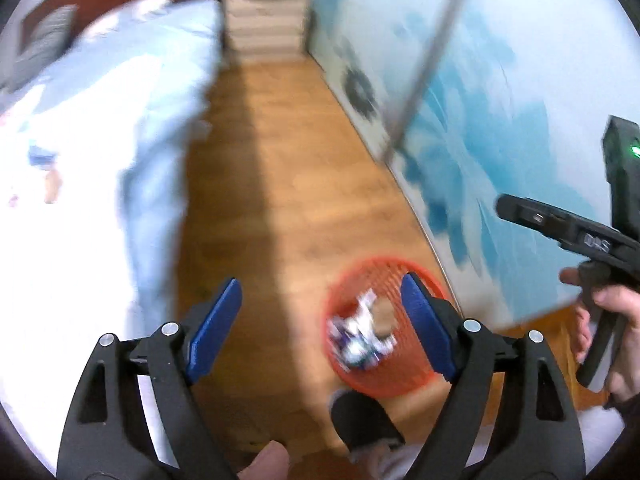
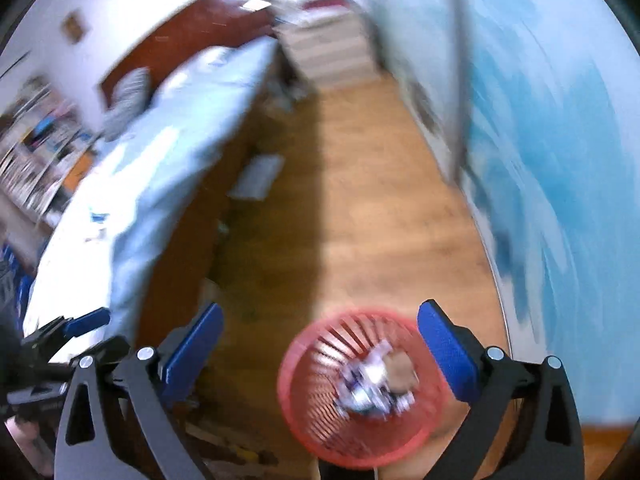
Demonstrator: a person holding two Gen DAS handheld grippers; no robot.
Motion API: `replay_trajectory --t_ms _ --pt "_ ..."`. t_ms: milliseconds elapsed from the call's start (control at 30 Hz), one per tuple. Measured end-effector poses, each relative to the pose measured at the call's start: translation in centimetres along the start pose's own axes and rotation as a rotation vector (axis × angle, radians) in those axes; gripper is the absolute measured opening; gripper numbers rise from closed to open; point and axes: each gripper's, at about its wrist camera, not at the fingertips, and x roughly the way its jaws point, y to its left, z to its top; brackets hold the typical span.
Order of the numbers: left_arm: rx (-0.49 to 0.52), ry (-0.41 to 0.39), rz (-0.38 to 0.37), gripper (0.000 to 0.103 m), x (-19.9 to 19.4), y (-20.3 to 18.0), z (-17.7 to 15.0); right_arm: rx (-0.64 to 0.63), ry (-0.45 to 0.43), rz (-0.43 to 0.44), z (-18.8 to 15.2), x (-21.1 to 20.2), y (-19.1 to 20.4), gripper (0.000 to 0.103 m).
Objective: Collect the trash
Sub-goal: 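Return to the bed and grasp the cardboard strip with the right tool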
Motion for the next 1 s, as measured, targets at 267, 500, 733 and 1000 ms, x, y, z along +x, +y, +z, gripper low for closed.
replay_trajectory --t_ms 267,500,733,1000 --pt "-0.296 -0.166 0.183 0.087 -8.9 17.4 -1.2 -0.385 -0.062 0.167 6.4 2.5 23.0 0.096" --pt "-0.565 -0.206 0.285 0.087 -13.2 31.0 -5.1 -0.527 -0.014 0.220 7.0 10.8 38.0 0.096" --pt "-0.668 -0.179 0.290 0.087 -12.7 36.6 -6.4 -0.599 0.092 0.176 7.4 18.9 45.4 0.092" --pt "-0.689 -0.155 0.254 0.087 -12.1 38.5 -6.7 -0.566 0.230 0.116 6.8 27.3 47.5 0.087"
